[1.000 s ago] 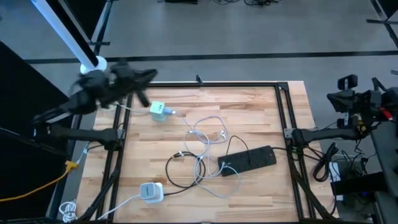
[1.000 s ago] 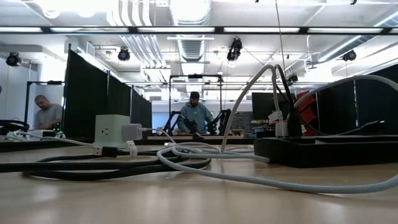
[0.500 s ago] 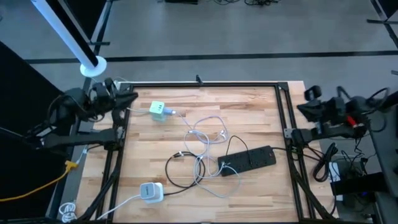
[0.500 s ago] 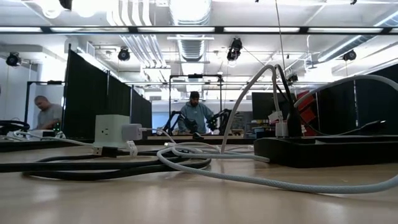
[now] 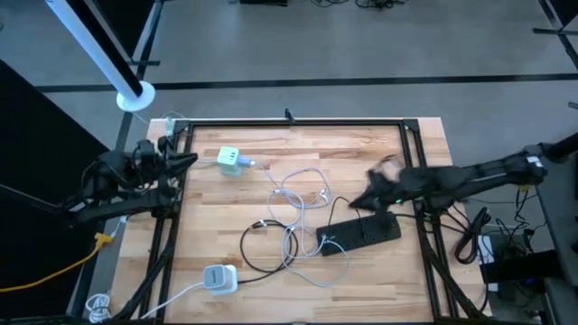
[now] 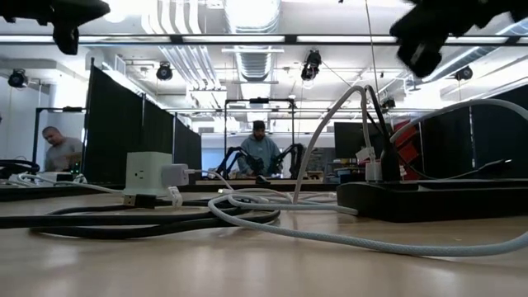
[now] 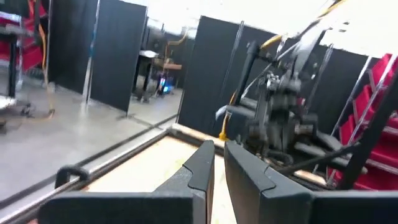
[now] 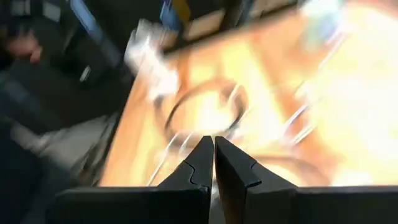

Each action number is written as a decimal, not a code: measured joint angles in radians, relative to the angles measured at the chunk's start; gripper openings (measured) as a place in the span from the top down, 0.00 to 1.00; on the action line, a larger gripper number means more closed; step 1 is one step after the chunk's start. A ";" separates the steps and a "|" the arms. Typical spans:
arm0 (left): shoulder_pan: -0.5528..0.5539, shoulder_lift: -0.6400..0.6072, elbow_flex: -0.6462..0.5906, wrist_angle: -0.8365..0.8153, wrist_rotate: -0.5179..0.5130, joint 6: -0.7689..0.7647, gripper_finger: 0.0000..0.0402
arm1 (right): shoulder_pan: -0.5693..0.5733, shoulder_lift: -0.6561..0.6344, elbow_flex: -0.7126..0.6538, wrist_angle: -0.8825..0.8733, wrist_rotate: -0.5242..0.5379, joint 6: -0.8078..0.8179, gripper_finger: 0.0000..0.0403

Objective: Insert USB
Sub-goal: Return to Home Position

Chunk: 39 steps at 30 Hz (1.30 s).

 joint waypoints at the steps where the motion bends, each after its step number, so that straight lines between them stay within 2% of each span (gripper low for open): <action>1: 0.000 -0.007 0.002 -0.001 0.000 0.012 0.94 | 0.010 0.059 0.015 -0.011 -0.017 0.002 1.00; 7: 0.000 -0.017 0.018 -0.007 0.000 0.055 0.94 | 0.042 0.289 0.215 -0.037 -0.018 -0.035 1.00; 13: 0.000 0.001 0.022 -0.009 0.000 0.107 0.94 | 0.021 0.521 0.541 -0.279 0.059 -0.236 1.00; 15: 0.000 0.004 0.021 -0.010 0.001 0.108 0.94 | 0.000 0.624 0.614 -0.334 0.038 -0.290 1.00; 19: 0.000 0.001 0.036 -0.034 0.004 0.085 0.94 | -0.024 0.788 0.709 -0.328 -0.065 -0.344 1.00; 23: 0.000 -0.002 0.067 -0.094 0.060 0.080 0.94 | -0.015 0.899 0.761 -0.344 -0.043 -0.384 1.00; 27: 0.000 -0.004 0.111 -0.196 0.099 0.099 0.94 | 0.017 1.000 0.782 -0.444 0.067 -0.446 1.00; 30: 0.000 -0.008 0.141 -0.270 0.100 0.116 0.94 | 0.059 1.055 0.782 -0.501 0.056 -0.455 1.00; 39: 0.000 -0.017 0.179 -0.347 0.105 0.107 0.94 | 0.212 1.004 0.781 -0.820 0.071 -0.390 1.00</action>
